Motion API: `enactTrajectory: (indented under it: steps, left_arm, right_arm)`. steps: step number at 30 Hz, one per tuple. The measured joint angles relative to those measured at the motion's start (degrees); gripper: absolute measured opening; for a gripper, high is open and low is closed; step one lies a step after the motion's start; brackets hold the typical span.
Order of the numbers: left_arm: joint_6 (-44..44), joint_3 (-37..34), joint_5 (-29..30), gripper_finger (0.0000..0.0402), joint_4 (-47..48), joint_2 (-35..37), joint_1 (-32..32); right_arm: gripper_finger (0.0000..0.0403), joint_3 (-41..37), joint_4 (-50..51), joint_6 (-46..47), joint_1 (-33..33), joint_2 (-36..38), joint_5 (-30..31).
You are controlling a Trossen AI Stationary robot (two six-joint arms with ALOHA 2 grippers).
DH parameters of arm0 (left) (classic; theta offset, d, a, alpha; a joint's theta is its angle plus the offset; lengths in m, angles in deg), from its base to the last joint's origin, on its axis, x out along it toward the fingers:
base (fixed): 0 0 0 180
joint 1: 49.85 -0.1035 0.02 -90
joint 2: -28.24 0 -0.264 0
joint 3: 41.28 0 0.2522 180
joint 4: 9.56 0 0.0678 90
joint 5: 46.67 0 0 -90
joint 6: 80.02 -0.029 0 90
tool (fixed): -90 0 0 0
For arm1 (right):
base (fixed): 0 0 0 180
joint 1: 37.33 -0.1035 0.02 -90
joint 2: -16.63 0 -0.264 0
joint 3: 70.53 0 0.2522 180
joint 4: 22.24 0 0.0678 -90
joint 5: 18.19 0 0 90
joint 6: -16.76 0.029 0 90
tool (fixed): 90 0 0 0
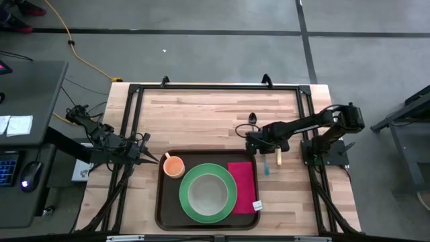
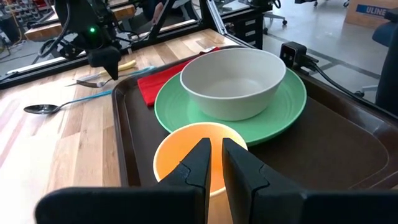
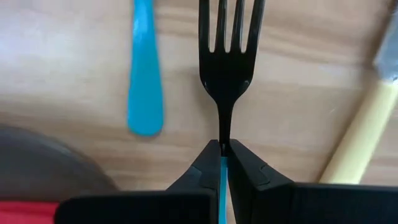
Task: Set up tray
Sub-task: Put the blue fork on the top of the table napkin to the right of the green plate on the brown serving tray
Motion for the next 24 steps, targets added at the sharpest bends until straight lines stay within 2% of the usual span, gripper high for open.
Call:
enactTrajectory:
  steps: [17, 24]
  left_arm:
    - [0.0, 0.0, -0.46, 0.0072, 0.04, 0.01, 0.0]
    - [0.0, 0.0, -0.5, 0.0072, 0.04, -0.01, 0.02]
  right_arm:
    - [0.0, 1.97, 0.96, 0.5, -0.02, 0.13, -4.34]
    - [0.0, 6.09, 8.69, -0.37, -0.13, 0.17, -6.09]
